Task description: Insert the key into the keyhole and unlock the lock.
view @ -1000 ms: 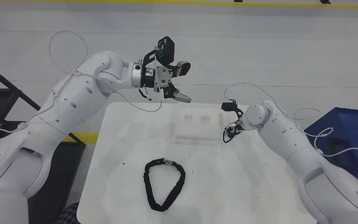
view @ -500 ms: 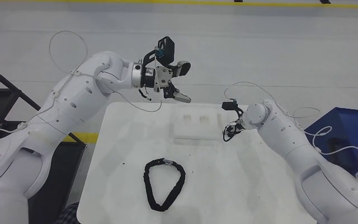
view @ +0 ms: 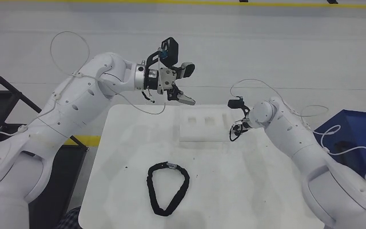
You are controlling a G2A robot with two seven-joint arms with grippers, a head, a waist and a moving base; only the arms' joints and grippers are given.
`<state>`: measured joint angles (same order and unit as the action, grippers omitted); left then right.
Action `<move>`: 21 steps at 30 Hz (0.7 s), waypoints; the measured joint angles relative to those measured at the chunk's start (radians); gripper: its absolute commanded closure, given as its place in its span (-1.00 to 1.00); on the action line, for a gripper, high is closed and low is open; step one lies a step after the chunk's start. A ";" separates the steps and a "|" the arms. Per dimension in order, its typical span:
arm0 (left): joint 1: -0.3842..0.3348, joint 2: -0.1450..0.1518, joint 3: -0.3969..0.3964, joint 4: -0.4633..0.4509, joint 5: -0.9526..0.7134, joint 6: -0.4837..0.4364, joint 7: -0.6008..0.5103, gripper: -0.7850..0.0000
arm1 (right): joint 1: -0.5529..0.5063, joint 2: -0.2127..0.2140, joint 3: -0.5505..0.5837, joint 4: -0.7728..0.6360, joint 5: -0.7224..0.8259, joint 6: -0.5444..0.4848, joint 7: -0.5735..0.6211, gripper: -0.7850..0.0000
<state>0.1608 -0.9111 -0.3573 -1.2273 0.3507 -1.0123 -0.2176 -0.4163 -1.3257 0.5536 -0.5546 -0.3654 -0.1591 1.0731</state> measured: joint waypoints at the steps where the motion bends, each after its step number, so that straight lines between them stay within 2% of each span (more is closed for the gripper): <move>1: 0.000 0.000 0.000 0.000 0.000 0.000 0.000 -1.00 | 0.002 0.002 0.001 -0.007 -0.009 0.002 0.003 1.00; 16: 0.000 0.000 0.000 0.000 0.000 0.000 0.000 -1.00 | 0.008 0.023 -0.024 -0.162 -0.232 0.092 0.076 1.00; 21: 0.000 0.000 0.000 0.000 0.000 0.000 0.000 -1.00 | -0.004 0.023 -0.014 -0.191 -0.241 0.102 0.081 1.00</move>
<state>0.1608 -0.9111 -0.3573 -1.2273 0.3507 -1.0123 -0.2176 -0.4200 -1.3025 0.5400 -0.7452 -0.6066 -0.0570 1.1538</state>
